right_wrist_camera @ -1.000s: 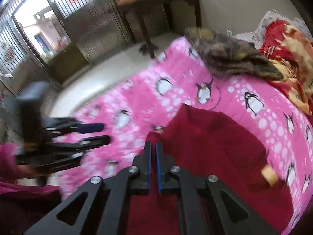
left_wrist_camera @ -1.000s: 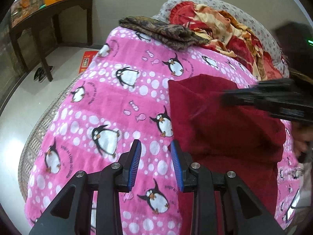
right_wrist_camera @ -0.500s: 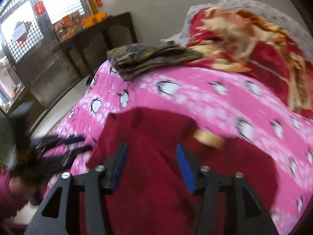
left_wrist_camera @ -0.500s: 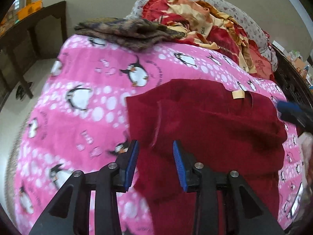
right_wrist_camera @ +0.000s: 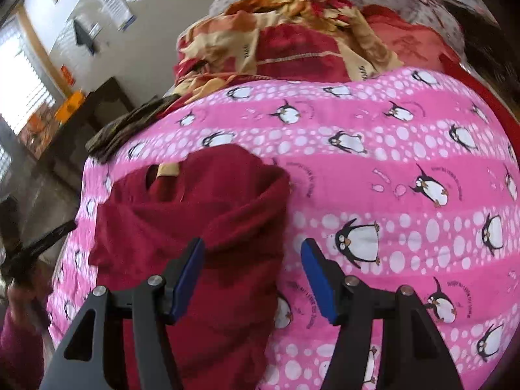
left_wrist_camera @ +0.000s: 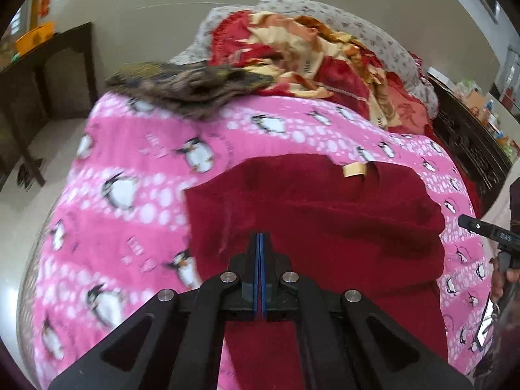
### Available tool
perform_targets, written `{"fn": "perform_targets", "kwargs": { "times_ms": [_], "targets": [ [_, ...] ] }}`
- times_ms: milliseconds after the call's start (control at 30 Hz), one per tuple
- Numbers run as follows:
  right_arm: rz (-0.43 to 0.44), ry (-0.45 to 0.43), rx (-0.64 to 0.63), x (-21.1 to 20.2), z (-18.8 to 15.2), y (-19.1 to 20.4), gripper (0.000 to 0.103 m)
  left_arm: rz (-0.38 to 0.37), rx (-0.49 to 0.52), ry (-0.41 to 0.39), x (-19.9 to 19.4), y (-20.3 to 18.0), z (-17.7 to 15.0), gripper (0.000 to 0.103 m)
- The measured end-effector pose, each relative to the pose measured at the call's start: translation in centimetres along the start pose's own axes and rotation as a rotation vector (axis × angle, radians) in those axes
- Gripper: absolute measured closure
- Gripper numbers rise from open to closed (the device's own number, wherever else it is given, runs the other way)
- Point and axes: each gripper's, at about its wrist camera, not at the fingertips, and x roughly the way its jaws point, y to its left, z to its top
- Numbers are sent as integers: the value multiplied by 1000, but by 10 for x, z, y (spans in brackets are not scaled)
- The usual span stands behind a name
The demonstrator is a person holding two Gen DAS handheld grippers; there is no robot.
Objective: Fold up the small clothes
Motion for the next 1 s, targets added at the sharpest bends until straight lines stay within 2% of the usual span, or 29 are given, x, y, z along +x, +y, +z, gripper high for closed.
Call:
{"fn": "perform_targets", "kwargs": {
  "times_ms": [133,233,333,400,633,733,833,933,1000],
  "targets": [
    [7,18,7,22,6,8,37,46,-43,49,9,20,-12,103],
    [-30,32,55,36,11,12,37,1,-87,51,10,25,-12,103],
    [36,45,136,38,13,6,37,-11,-97,27,14,24,-5,103],
    [38,44,140,37,10,6,37,-10,-101,23,22,22,0,103],
    [25,65,155,34,-1,-5,36,25,-64,99,74,5,5,103],
    [26,62,159,33,-4,-10,36,44,-22,104,81,-5,4,103],
    [23,58,169,31,-4,-15,36,7,-9,88,64,-11,5,103],
    [29,41,175,27,-2,-18,36,-7,23,-25,16,-9,8,103],
    [36,26,183,25,0,-19,34,4,-9,-53,-1,6,9,103]
  ]
}}
